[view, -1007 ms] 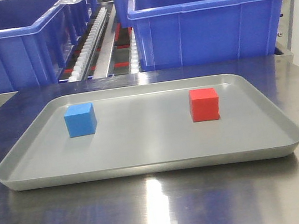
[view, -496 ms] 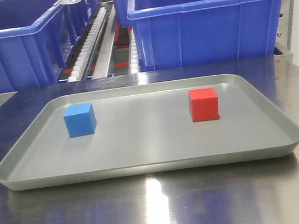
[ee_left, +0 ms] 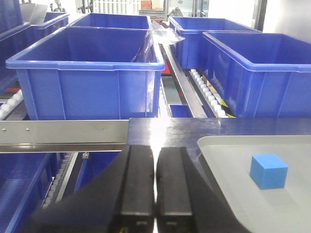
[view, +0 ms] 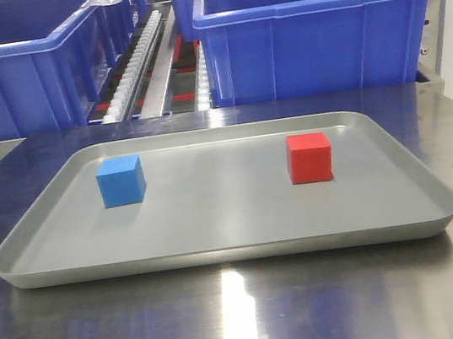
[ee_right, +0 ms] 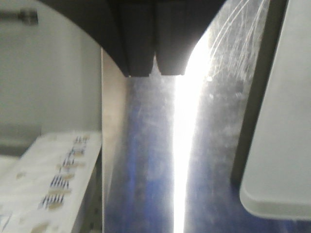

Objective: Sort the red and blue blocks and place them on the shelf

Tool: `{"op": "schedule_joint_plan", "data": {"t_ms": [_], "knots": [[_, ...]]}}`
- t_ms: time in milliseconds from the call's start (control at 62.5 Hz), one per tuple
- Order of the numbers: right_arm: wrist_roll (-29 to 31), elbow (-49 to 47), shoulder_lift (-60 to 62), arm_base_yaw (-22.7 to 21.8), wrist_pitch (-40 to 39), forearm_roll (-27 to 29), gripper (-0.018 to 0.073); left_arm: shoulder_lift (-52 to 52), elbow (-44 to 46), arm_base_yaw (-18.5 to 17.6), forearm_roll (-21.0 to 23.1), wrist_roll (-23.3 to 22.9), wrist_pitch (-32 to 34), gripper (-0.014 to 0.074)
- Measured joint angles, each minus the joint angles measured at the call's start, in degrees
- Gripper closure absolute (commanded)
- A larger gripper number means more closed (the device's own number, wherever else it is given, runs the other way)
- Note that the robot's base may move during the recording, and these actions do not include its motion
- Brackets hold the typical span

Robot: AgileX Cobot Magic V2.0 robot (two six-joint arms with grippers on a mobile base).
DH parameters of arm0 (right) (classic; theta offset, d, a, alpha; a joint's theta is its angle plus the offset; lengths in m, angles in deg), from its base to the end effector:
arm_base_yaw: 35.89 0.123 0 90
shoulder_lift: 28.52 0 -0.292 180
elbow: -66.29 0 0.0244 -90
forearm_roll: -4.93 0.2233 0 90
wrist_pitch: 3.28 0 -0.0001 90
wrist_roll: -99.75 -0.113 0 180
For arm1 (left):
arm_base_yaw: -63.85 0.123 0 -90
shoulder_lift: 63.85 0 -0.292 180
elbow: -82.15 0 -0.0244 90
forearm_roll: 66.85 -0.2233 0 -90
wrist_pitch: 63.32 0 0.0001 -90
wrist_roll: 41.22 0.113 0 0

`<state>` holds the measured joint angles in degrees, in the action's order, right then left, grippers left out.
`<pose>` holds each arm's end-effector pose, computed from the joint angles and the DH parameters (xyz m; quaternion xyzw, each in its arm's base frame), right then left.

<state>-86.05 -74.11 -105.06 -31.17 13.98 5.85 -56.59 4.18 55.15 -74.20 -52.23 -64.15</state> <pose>0.2245 0.0191 0.2528 0.0148 0.9183 0.0415 0.3934 0.0431 -0.0064 0.2105 0.0293 0.6817 -0.0781 0.7269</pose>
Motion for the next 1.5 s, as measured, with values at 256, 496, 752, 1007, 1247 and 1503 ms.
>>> {"op": "schedule_joint_plan", "data": {"t_ms": [256, 496, 752, 1007, 1247, 1503], "knots": [[0.0, -5.6, -3.9, 0.1, 9.5, 1.1, 0.0181, 0.0, 0.0, 0.0, 0.0, 0.0, 0.0, 0.0472], [0.0, -8.1, -5.3, 0.1, 14.2, 3.4, 0.0018, 0.0, 0.0, 0.0, 0.0, 0.0, 0.0, 0.0472], [0.0, -11.3, -5.5, 2.6, 16.5, 6.2, 0.0018, 0.0, 0.0, 0.0, 0.0, 0.0, 0.0, 0.0472], [0.0, -16.9, -7.9, 9.8, 16.9, 10.9, 0.0018, 0.0, 0.0, 0.0, 0.0, 0.0, 0.0, 0.0472], [0.0, -23.5, -15.0, 17.0, 17.5, 11.6, 0.0018, 0.0, 0.0, 0.0, 0.0, 0.0, 0.0, 0.0472], [0.0, -27.8, -22.2, 20.2, 17.6, 11.7, 0.0018, 0.0, 0.0, 0.0, 0.0, 0.0, 0.0, 0.0472]]}}
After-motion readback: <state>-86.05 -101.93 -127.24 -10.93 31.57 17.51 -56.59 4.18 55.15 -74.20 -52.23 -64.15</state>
